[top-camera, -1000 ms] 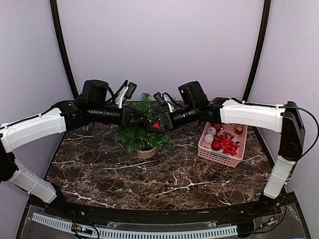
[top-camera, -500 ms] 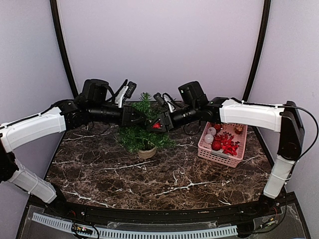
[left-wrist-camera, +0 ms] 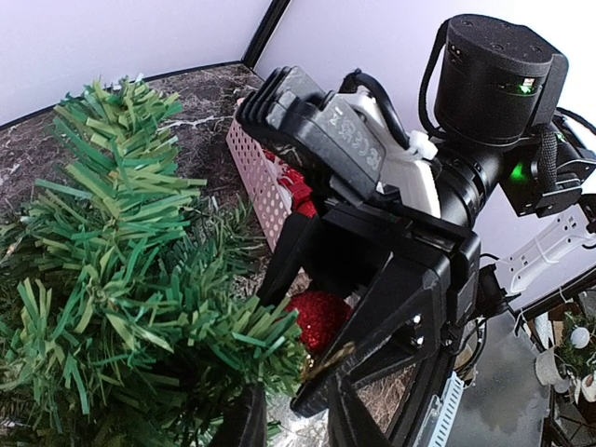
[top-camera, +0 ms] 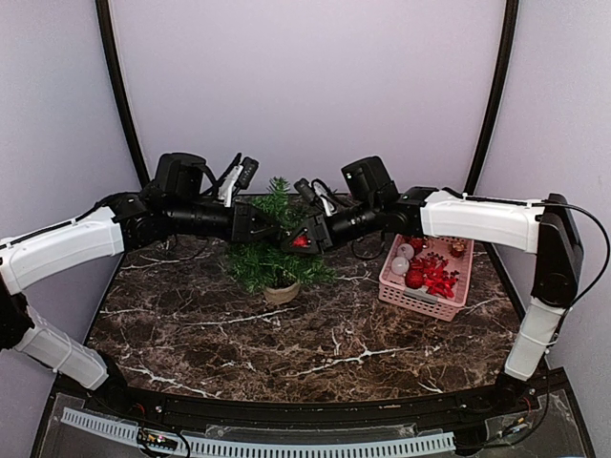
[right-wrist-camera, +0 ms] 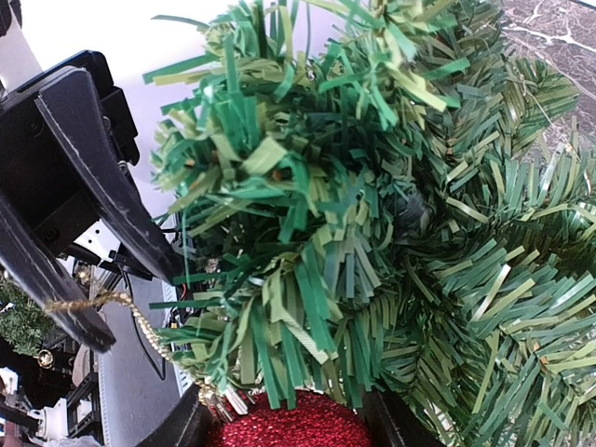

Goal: Decorate the small christmas tree
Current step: Hang the ornament ball on the branch.

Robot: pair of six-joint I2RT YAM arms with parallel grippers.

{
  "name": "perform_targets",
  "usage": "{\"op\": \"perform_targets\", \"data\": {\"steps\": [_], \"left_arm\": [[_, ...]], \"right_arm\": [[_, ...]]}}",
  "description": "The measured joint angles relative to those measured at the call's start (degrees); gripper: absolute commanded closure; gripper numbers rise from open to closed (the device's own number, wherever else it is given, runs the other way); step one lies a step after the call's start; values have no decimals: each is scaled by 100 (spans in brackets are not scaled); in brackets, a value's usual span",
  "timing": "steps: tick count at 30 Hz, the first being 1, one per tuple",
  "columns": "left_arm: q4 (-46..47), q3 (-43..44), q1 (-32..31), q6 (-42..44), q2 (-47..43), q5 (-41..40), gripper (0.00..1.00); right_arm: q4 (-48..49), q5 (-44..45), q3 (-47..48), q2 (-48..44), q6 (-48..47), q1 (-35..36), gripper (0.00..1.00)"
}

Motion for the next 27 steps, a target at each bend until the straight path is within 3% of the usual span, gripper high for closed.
{"op": "perform_targets", "data": {"steps": [4, 8, 14, 17, 27], "left_arm": [[2, -57, 0, -28, -79, -37, 75], [39, -61, 0, -50, -96, -11, 59], [94, -61, 2, -68, -94, 105, 47], [131, -50, 2, -61, -66, 164, 47], [192, 175, 2, -17, 304, 254, 64]], "right_arm": [[-4, 0, -31, 0, 0, 0, 64], [-2, 0, -33, 0, 0, 0, 64], [-2, -2, -33, 0, 0, 0, 64], [-2, -4, -35, 0, -2, 0, 64], [15, -70, -59, -2, 0, 0, 64]]}}
